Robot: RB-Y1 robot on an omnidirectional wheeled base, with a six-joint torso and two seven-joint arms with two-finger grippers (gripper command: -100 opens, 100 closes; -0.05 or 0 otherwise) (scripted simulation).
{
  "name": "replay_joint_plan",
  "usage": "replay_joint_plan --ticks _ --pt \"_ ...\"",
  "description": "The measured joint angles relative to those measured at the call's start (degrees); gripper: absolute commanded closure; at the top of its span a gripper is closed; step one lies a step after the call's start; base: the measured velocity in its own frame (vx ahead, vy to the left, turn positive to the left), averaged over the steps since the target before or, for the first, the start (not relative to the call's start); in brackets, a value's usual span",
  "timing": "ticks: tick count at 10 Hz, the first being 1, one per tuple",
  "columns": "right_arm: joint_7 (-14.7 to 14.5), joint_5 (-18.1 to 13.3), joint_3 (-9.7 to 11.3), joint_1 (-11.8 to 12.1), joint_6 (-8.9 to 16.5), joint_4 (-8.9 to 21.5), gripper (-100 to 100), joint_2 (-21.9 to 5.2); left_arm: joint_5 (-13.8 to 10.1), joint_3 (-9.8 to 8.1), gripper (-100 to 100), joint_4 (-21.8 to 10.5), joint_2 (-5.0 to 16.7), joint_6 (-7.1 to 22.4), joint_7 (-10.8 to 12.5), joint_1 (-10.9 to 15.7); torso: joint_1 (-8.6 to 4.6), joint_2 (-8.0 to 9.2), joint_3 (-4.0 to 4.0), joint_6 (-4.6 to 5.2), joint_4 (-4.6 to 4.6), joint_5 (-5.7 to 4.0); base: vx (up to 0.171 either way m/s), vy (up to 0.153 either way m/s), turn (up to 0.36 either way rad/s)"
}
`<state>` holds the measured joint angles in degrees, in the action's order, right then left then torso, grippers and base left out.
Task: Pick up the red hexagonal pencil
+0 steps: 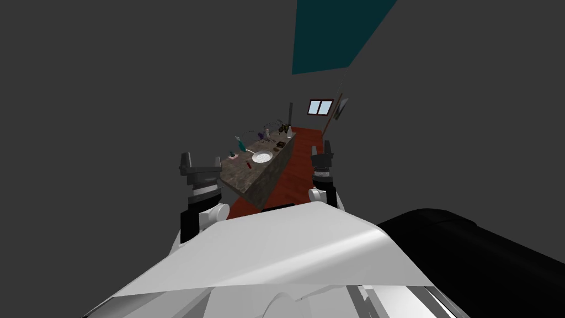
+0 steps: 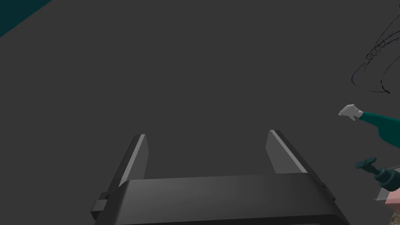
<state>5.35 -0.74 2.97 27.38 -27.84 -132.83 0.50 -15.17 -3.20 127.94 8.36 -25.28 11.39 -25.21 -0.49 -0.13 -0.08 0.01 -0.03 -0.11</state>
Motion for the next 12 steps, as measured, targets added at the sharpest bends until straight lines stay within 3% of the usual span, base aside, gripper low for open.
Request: replay_joint_plan --ticks 8,9,12 --pt "0.0 0.0 0.0 0.0 0.0 0.0 0 0.0 -11.8 1.00 -100 -6.7 1.4 -0.1 9.6 1.4 -0.04 -0.24 -0.14 0.00 -0.05 -0.02 0.072 -0.140 0.052" --pt "0.0 0.0 0.0 0.0 0.0 0.0 0 0.0 -13.6 0.44 -100 -7.6 1.4 0.6 10.9 1.9 -0.04 -0.27 -0.16 -0.01 -0.06 -0.02 0.130 -0.130 0.060" --pt "0.0 0.0 0.0 0.0 0.0 0.0 0 0.0 -18.4 0.38 -100 -11.3 1.4 -0.2 15.3 0.8 0.06 -0.39 -0.22 -0.01 -0.09 0.00 0.137 -0.113 0.069"
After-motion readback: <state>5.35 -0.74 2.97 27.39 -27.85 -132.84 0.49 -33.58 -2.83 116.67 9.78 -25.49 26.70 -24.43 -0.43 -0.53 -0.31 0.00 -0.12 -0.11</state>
